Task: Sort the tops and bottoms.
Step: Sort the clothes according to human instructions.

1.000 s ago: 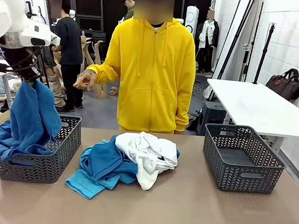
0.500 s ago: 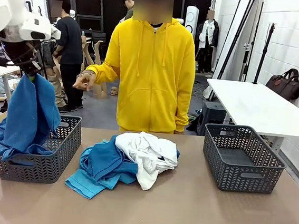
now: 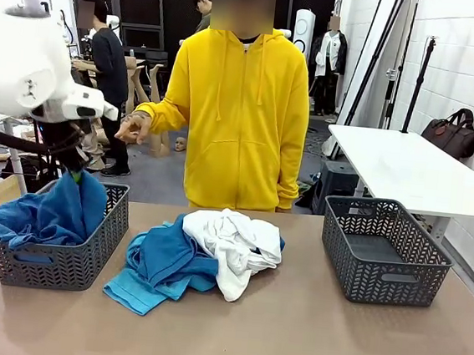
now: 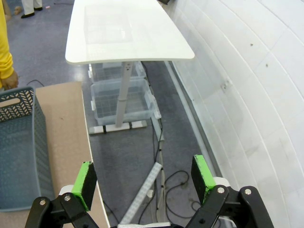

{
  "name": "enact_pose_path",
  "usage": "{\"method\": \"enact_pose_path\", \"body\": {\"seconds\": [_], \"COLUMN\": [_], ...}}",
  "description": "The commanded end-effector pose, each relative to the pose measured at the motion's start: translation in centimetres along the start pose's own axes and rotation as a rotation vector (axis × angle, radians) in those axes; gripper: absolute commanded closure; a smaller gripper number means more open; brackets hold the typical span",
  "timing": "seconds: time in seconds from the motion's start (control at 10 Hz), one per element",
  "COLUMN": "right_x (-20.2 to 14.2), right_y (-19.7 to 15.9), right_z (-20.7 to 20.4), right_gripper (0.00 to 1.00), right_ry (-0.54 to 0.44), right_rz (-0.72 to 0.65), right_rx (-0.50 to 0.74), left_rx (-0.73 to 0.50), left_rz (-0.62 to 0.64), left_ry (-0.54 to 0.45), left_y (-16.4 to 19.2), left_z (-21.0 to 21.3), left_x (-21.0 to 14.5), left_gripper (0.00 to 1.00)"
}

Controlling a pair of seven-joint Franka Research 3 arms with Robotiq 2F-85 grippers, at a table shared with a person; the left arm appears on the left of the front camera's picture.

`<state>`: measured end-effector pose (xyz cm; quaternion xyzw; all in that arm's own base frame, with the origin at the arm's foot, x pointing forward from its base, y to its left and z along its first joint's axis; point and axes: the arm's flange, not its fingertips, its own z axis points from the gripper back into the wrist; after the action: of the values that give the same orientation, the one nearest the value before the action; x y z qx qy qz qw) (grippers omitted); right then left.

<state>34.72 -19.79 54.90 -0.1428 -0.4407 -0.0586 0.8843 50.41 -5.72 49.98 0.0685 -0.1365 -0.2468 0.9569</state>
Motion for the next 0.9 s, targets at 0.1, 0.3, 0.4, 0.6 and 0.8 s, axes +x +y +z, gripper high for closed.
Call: {"method": "enact_pose_path", "body": {"seconds": [0.1,0.3,0.4,0.6,0.8], "right_x": [-0.1,-0.1,-0.1,-0.1,-0.1], "right_y": [0.1,0.1,0.1,0.1,0.1], "right_z": [0.0,0.0,0.0,0.0,0.0], "right_gripper": [0.0,0.0,0.0,0.0,0.0], "right_ry": [0.009,0.009,0.009,0.009,0.009], "right_rz": [0.008,0.008,0.008,0.008,0.008], "right_rx": [0.001,0.001,0.001,0.001,0.001], "left_rx": [-0.153,-0.168,-0.153,-0.146,-0.15], "left_rz": [0.078,0.104,0.091,0.064,0.073], "left_ry": [0.107,0.17,0.162,0.167,0.167], "left_y": [3.7,4.9,5.2,5.0,5.0], "left_z": [-4.8,-6.3,-6.1,-6.2,-6.0], "left_x": [-0.4,-1.4,-1.3,-1.1,-1.2], "left_gripper": [1.0,1.0,1.0,0.65,0.26]}}
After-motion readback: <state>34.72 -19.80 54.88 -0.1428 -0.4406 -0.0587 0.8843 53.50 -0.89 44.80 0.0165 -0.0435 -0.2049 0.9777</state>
